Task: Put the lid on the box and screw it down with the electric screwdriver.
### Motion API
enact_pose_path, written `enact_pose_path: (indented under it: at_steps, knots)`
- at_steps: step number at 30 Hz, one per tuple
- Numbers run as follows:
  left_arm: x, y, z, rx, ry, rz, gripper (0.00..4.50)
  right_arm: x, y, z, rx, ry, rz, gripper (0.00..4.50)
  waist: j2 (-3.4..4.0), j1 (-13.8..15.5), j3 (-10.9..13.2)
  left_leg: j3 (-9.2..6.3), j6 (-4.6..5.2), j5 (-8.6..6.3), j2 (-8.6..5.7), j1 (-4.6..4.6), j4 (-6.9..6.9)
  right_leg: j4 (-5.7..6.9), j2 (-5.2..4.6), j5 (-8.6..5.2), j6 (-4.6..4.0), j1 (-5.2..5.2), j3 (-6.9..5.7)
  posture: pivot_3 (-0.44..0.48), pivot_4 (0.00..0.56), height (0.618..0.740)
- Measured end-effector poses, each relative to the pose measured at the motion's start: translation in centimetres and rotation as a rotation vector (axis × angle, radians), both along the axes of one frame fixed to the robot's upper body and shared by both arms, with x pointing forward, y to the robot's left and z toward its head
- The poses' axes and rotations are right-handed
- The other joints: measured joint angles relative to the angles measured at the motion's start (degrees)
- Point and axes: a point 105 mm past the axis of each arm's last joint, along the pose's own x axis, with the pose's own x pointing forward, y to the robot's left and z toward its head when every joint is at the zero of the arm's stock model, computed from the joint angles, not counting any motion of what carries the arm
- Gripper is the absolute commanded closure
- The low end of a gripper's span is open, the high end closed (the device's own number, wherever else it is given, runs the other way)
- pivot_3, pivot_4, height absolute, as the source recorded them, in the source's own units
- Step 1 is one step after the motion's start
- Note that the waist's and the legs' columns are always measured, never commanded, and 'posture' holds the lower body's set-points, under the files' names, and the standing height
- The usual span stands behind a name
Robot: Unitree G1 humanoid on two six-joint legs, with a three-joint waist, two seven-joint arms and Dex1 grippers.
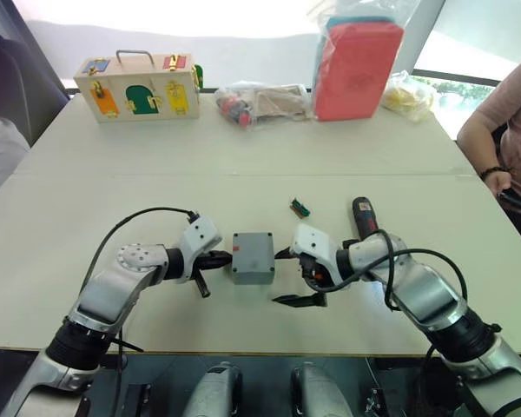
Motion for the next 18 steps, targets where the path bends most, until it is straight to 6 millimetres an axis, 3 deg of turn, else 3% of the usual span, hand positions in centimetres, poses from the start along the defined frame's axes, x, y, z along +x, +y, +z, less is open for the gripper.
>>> enact_pose_path:
  at_steps: [3, 5, 7, 13, 16, 18]
  knots:
    - [-0.3, 1.8, 1.4, -0.02, 0.033, 0.003, 4.5, 1.1, -2.0, 2.9, 0.168, 0.045, -0.161, 0.03, -0.04, -0.05, 0.02, -0.02, 0.02, -0.01, 0.02, -0.01, -0.01, 0.02, 0.01, 0.0, 0.0, -0.03, 0.01, 0.0, 0.15, 0.738]
    - [0.0, 2.8, 3.5, -0.059, 0.018, 0.012, 4.5, 1.6, -3.4, 5.4, 0.314, 0.062, -0.252, 0.03, -0.03, 0.03, 0.01, -0.05, 0.12, -0.07, 0.03, 0.01, -0.01, 0.02, 0.01, 0.0, 0.0, 0.0, -0.01, 0.0, 0.15, 0.738]
    - [0.3, 2.9, 5.1, -0.069, -0.011, -0.01, 4.5, 1.8, -4.1, 6.2, 0.398, 0.097, -0.309, 0.03, -0.07, 0.14, -0.02, -0.05, 0.14, -0.08, 0.02, 0.01, -0.01, 0.0, 0.0, 0.0, 0.0, 0.02, -0.02, 0.0, 0.15, 0.738]
    - [0.1, 2.1, 7.0, -0.053, -0.042, -0.11, 4.5, 1.9, -5.9, 2.8, 0.329, 0.136, -0.463, 0.03, -0.07, 0.02, -0.01, 0.0, 0.06, -0.03, -0.01, -0.01, -0.01, 0.01, -0.01, 0.0, 0.0, 0.0, -0.01, 0.0, 0.15, 0.738]
    - [0.0, 1.4, 8.4, -0.057, -0.08, -0.161, 4.5, 2.0, -6.0, 1.9, 0.292, 0.1, -0.487, 0.67, -0.06, -0.1, -0.02, 0.02, 0.07, -0.04, -0.01, 0.0, -0.01, 0.04, 0.01, 0.0, 0.0, 0.0, 0.01, 0.0, 0.15, 0.738]
    - [-0.3, 0.4, 8.7, -0.038, -0.095, -0.212, 4.5, 2.5, -6.1, 1.6, 0.284, 0.064, -0.513, 1.33, -0.06, -0.17, -0.02, 0.03, 0.05, -0.02, -0.01, 0.01, -0.01, 0.07, 0.03, 0.0, 0.0, -0.01, 0.01, 0.0, 0.15, 0.738]
